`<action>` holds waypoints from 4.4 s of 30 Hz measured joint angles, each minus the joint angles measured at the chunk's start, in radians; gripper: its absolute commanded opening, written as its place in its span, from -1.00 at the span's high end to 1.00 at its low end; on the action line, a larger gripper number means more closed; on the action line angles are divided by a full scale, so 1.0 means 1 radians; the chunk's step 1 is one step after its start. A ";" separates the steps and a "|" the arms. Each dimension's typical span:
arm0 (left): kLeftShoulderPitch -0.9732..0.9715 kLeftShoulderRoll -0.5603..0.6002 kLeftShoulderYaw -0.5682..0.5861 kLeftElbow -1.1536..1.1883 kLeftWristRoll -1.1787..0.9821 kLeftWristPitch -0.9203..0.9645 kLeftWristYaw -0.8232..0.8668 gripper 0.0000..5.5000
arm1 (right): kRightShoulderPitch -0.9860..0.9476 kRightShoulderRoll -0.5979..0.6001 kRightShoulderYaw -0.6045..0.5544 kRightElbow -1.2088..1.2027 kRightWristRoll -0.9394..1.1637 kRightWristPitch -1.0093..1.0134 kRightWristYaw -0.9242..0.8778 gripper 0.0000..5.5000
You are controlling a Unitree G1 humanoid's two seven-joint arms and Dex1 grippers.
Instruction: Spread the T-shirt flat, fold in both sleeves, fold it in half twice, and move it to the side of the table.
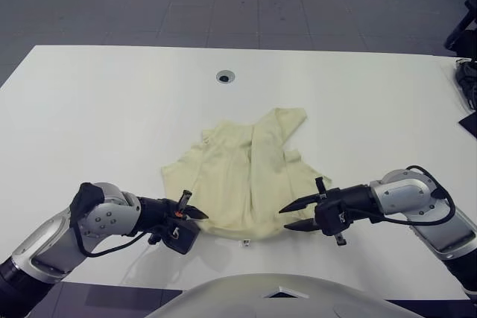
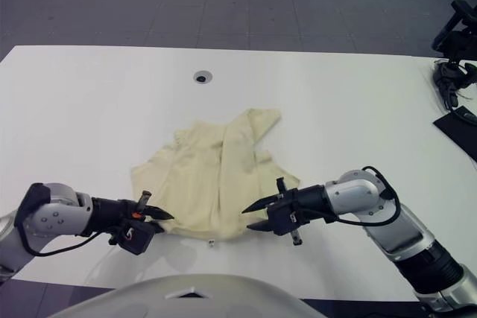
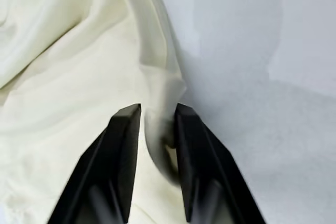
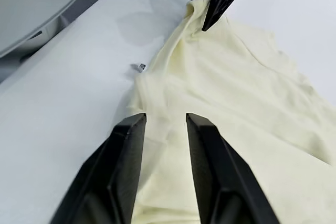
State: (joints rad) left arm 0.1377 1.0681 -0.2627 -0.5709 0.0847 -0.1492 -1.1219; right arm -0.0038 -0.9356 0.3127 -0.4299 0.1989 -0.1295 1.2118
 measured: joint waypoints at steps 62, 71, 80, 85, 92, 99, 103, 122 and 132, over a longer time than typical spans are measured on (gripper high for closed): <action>-0.247 -0.140 0.074 0.549 0.224 -0.177 0.343 -0.96 | -0.258 0.062 -0.037 0.545 -0.427 -0.210 -0.264 -0.96; -0.263 -0.151 0.030 0.598 0.300 -0.210 0.411 -0.96 | -0.254 0.061 -0.037 0.554 -0.425 -0.217 -0.271 -0.96; -0.062 -0.058 0.177 0.506 0.243 -0.162 0.422 -0.96 | -0.130 -0.082 -0.113 0.546 -0.355 -0.203 -0.259 -0.96; 0.164 -0.006 0.286 0.305 0.136 -0.079 0.342 -0.96 | 0.057 -0.175 -0.177 0.370 -0.240 -0.154 -0.189 -0.96; 0.349 0.009 0.338 -0.008 -0.047 0.017 0.192 -0.96 | 0.196 -0.209 -0.232 0.084 -0.046 -0.064 -0.084 -0.96; 0.216 0.007 0.335 0.098 -0.007 0.017 0.192 -0.96 | 0.028 -0.179 -0.240 0.200 -0.149 -0.057 -0.120 -0.96; -0.003 -0.063 0.306 0.208 -0.005 -0.008 0.250 -0.96 | -0.112 -0.090 -0.205 0.261 -0.189 -0.062 -0.161 -0.96; -0.430 -0.309 0.030 0.779 0.104 -0.192 0.276 -0.96 | -0.365 0.195 -0.024 0.658 -0.503 -0.263 -0.428 -0.96; -0.370 -0.282 0.033 0.727 0.107 -0.202 0.263 -0.96 | -0.366 0.218 -0.020 0.578 -0.503 -0.268 -0.429 -0.96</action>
State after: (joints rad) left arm -0.2323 0.7865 -0.2302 0.1563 0.1917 -0.3513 -0.8592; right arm -0.3696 -0.7180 0.2928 0.1480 -0.3037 -0.3979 0.7831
